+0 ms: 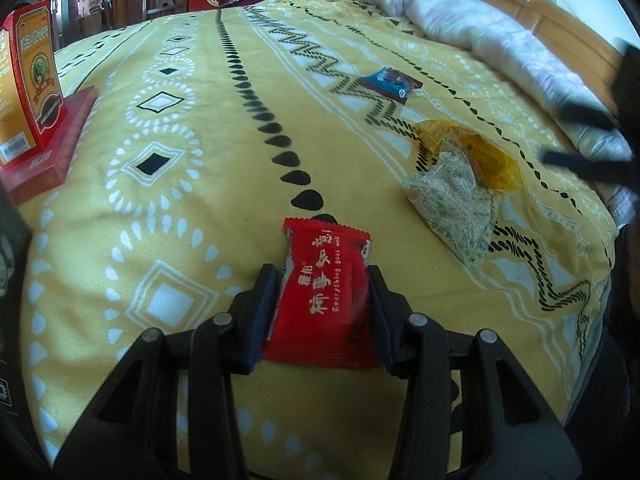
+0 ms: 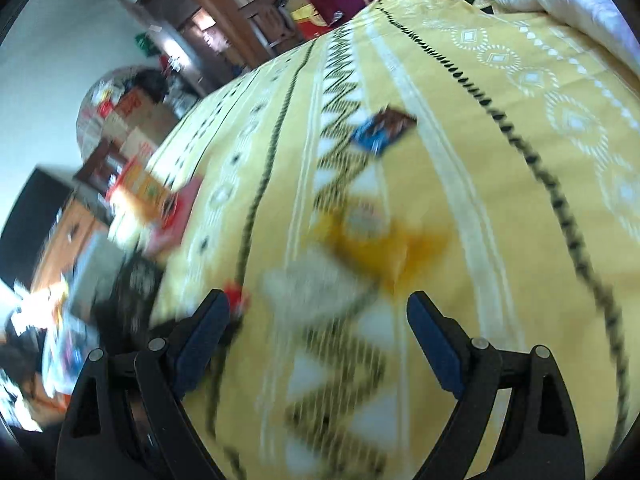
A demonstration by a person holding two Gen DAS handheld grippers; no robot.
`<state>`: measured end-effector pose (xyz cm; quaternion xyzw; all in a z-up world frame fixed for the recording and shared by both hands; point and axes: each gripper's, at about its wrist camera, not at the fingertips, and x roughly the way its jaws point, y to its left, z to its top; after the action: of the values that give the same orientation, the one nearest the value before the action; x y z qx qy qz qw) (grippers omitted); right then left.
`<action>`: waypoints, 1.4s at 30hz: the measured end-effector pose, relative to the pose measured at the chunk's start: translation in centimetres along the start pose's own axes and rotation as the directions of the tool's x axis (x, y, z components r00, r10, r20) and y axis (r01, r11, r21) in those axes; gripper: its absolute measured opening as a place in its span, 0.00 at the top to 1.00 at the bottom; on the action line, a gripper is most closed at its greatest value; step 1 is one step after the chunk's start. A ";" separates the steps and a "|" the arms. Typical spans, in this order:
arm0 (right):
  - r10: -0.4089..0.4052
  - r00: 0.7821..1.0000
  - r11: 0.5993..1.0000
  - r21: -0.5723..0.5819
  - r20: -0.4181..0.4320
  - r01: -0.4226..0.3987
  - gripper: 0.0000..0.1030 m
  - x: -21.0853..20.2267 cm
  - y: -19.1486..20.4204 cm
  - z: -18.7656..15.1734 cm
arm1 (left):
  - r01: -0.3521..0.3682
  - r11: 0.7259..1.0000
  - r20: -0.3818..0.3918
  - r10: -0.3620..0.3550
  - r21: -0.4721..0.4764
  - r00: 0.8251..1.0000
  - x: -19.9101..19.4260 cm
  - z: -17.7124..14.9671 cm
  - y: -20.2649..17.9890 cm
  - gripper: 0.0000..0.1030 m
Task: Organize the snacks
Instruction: 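Grasp the brown chocolate packet with right while left holds the red candy, then carry both held packets from the bed over the glass bowl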
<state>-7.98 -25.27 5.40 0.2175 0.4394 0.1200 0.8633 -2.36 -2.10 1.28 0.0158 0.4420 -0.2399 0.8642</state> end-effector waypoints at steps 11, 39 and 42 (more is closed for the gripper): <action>-0.061 0.989 0.992 0.101 -0.132 0.075 0.28 13.9 -3.7 12.6 | 0.093 0.994 0.037 -0.091 -0.060 0.995 0.0 -0.3 1.4 0.56; -0.369 0.922 0.924 -0.149 -0.118 0.351 0.50 18.1 -2.9 16.5 | 0.161 0.981 0.053 -0.156 -0.109 0.986 0.2 -0.3 2.2 0.55; -0.320 0.945 0.938 -0.163 -0.064 0.306 0.51 15.0 -2.4 15.7 | 0.144 0.985 0.044 -0.140 -0.096 0.989 0.1 -0.2 1.9 0.56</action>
<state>13.57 -25.60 1.83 0.0731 0.4963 0.0235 0.8648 -1.61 -0.42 0.70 -0.0631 0.4375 -0.2789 0.8525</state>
